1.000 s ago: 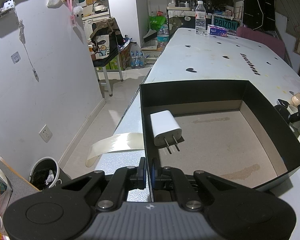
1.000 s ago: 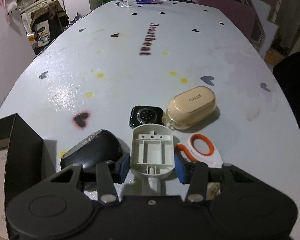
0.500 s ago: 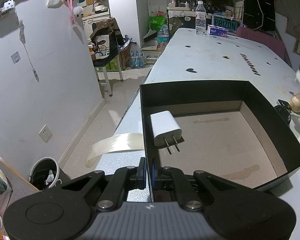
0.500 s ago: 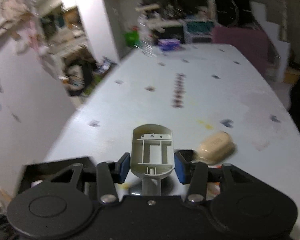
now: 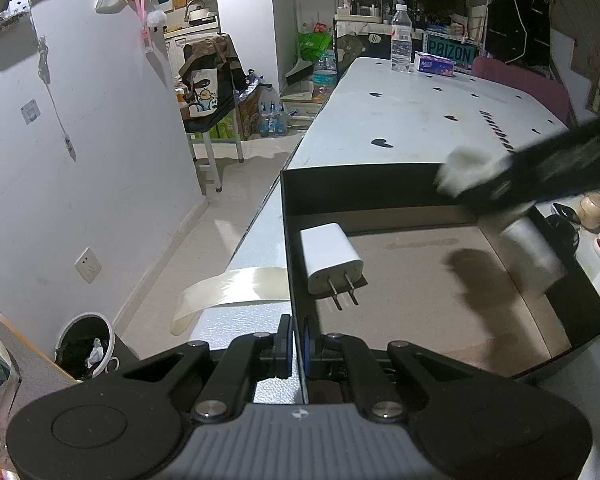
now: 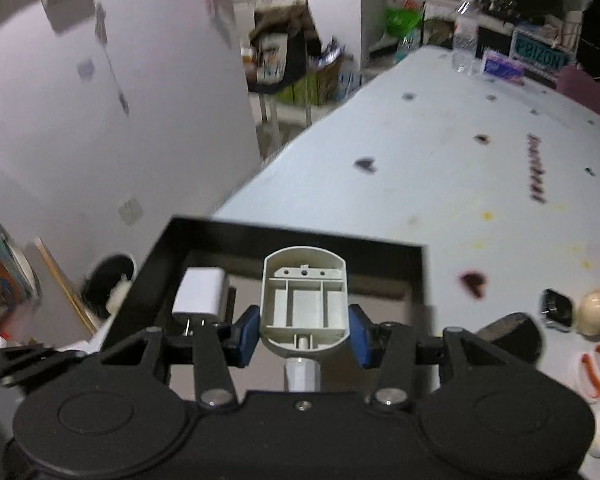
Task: Organize rigid objects
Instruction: 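Carry the white holder into the box beside the charger and release it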
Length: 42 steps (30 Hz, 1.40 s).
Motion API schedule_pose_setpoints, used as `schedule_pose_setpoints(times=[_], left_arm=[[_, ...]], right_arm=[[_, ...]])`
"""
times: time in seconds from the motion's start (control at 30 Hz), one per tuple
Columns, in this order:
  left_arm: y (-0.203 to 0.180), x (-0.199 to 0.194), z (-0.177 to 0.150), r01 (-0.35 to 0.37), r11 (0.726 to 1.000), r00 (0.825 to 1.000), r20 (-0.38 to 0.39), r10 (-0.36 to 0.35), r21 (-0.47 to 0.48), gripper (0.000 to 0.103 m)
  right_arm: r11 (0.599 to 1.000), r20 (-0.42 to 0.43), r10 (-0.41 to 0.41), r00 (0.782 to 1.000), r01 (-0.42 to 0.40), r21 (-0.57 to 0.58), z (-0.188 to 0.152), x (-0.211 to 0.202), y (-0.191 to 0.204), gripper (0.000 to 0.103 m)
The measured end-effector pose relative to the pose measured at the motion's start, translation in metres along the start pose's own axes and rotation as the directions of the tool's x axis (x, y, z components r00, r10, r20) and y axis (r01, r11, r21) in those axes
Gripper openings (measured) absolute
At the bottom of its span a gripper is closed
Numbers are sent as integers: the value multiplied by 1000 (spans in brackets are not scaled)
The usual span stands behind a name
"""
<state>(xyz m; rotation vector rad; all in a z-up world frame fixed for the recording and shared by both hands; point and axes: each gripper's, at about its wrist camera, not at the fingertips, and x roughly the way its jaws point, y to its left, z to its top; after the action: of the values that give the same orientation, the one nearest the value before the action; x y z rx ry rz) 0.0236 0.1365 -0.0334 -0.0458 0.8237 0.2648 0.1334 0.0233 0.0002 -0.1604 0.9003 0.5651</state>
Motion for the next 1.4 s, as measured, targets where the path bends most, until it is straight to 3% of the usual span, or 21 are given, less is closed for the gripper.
schedule_pose_setpoints(times=[0.2,0.33,0.53,0.7,0.93,1.13,1.4], left_arm=[[1,0,0,10,1000,1000,1,-10,-4,5],[1,0,0,10,1000,1000,1,-10,0,6],[0,0,0,8,1000,1000,1,-8,2,6],[0,0,0,8,1000,1000,1,-8,1,6],[0,0,0,8,1000,1000,1,-8,2,6],[0,0,0,8,1000,1000,2,-8,2,6],[0,0,0,8,1000,1000,2,-8,2,6]], right_arm=[[999,-35,16,999,-14,51,10,30,17,48],[986,-54,76,996,-67,155,8,35,8,61],[977,-84,110,990,-92,194,-3,29,-6,39],[958,-93,168,981,-141,250,-6,37,-9,27],[964,-74,144,987,-123,235,-6,38,2,27],[953,-107,209,972,-178,246,-7,39,4,24],[962,-83,176,981,-154,224,-6,32,5,29]])
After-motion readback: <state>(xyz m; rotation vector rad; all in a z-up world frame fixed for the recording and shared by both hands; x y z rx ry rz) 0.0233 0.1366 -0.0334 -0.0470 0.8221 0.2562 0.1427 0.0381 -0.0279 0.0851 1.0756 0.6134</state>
